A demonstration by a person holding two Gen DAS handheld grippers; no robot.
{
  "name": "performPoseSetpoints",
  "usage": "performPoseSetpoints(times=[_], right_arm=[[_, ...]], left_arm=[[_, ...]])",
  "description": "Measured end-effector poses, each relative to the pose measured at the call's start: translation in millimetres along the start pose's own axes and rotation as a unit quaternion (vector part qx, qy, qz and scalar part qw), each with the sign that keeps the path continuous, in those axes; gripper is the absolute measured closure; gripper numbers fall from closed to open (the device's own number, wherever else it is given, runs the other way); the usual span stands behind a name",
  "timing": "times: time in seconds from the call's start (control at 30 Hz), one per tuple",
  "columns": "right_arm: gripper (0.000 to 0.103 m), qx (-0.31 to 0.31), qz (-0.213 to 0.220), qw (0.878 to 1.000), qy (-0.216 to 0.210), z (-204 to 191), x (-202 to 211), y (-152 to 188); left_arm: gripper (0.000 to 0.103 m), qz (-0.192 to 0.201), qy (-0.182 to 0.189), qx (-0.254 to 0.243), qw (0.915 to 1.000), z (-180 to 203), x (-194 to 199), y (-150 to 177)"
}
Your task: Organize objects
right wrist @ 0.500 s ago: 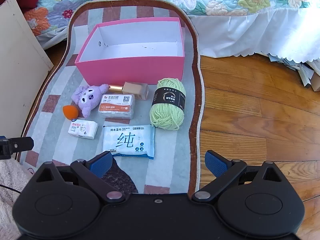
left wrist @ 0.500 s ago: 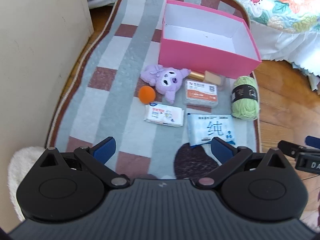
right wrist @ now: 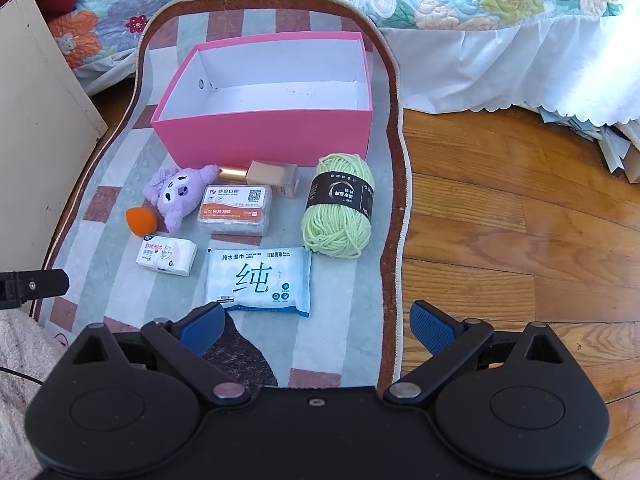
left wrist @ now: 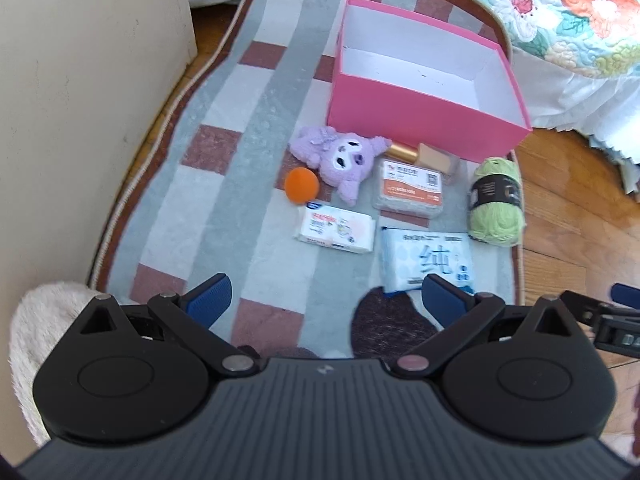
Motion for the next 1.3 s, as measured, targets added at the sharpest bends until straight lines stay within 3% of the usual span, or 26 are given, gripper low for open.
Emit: performPoseSetpoints(times=[0.1, 0.2, 0.4, 0.6, 1.03, 1.3], right_arm=[[0.002, 0.001, 0.0, 1.0, 0.002, -1, -1, -1], [0.002, 0.003, 0.001, 1.0, 0.003, -1, -1, -1], [0.002, 0.003, 0.001, 1.0, 0.004, -2, 0, 0], [0.002, 0.005, 0.001, 1.0, 0.001, -2, 0, 1], [0.002, 0.007, -0.003, 1.0, 0.0, -2, -2, 1], [0.002, 0.009, -0.002, 1.0, 0.005, -2, -1, 2]], left_arm=[[0.0, 0.011, 0.025, 0.016, 0.9995, 0, 7, -1], [0.0, 0.024, 0.02, 0.008, 0.9995, 4, 13, -4], [0.0, 0.033, -0.005, -0.006, 0.9994, 3, 12, -4], [0.0, 0.022, -0.07, -0.029, 0.9969, -6, -7, 1], [0.0, 0.026, -0.034, -0.045, 0.998, 8, -1, 5], [0.0, 0.008, -0.008, -0.014, 0.9998, 5, 8, 4]])
Point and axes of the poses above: each gripper's, at about its wrist camera, not at the fingertips, and x roughly against the way its jaws point, z to its right, y to its underside, the point moved 5 cm from there along -x, roughly the way its jaws point, and after that the axes turned 8 degrees about -x, right-handed, at the moved point
